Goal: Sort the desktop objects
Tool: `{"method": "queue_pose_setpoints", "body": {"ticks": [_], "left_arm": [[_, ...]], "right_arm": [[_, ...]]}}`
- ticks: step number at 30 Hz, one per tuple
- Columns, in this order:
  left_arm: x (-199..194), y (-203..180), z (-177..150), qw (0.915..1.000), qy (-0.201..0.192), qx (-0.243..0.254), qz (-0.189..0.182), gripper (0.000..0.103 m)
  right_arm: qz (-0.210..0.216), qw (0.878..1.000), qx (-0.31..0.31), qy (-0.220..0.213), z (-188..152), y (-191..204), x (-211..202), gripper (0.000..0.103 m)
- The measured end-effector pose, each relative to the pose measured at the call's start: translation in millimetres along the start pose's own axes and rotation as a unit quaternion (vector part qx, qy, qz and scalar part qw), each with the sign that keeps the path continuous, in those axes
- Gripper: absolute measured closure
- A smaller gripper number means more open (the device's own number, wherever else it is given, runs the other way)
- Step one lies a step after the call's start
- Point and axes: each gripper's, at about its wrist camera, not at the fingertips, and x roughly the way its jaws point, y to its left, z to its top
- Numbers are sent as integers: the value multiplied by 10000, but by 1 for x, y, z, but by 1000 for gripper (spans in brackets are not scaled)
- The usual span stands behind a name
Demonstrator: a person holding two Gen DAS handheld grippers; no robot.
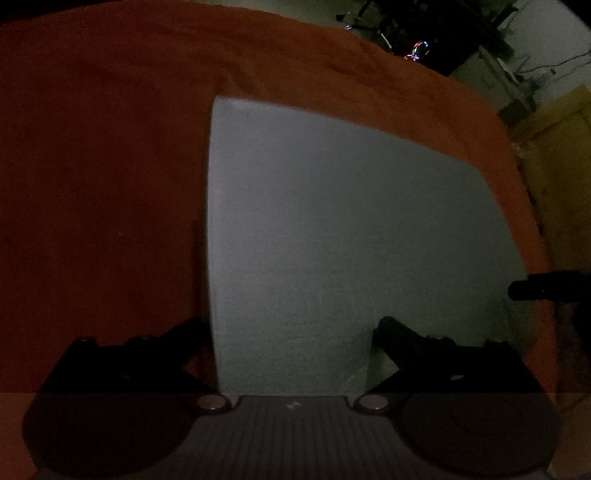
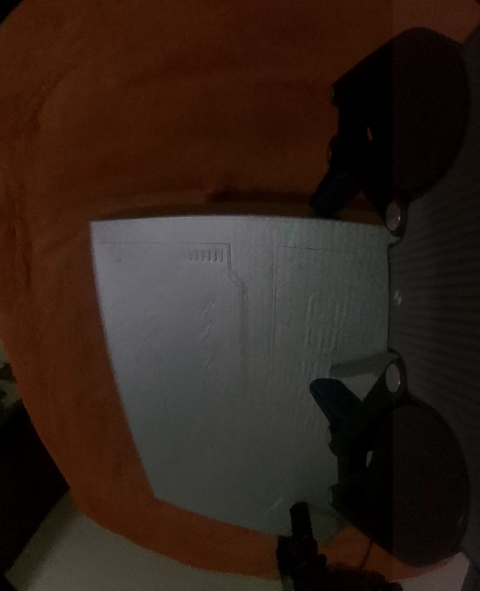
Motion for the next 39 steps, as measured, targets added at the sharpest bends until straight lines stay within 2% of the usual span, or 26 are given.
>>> {"method": "queue_pose_setpoints", "body": {"ticks": [4,8,12,19,23,27,33,39], "left_arm": [[-7,-19,-10,9990,100,385,197,3],[7,-24,-24,9968,200,620,467,2],[11,-32,-23,9964,209,627,522,2],[-11,-36,-47,9957,151,761,507,2],[5,-32,-48,9935,279,913,620,2],[9,-32,-48,9932,299,871,709,1],[1,-42,-50,9940,299,781,710,5],[1,-45,-54,9947,235,753,665,5]], "right_arm": [[-201,9992,-342,-69,-13,10,-8,4],[-306,9986,-328,262,-20,4,4,4],[-547,9962,-593,339,-28,9,19,4],[-461,9971,-513,321,-35,15,-2,4],[-495,9962,-548,472,-38,12,10,4],[-571,9950,-549,606,-40,8,24,2],[-679,9941,-577,616,-46,16,8,1],[-570,9959,-456,526,-49,22,-1,2]]}}
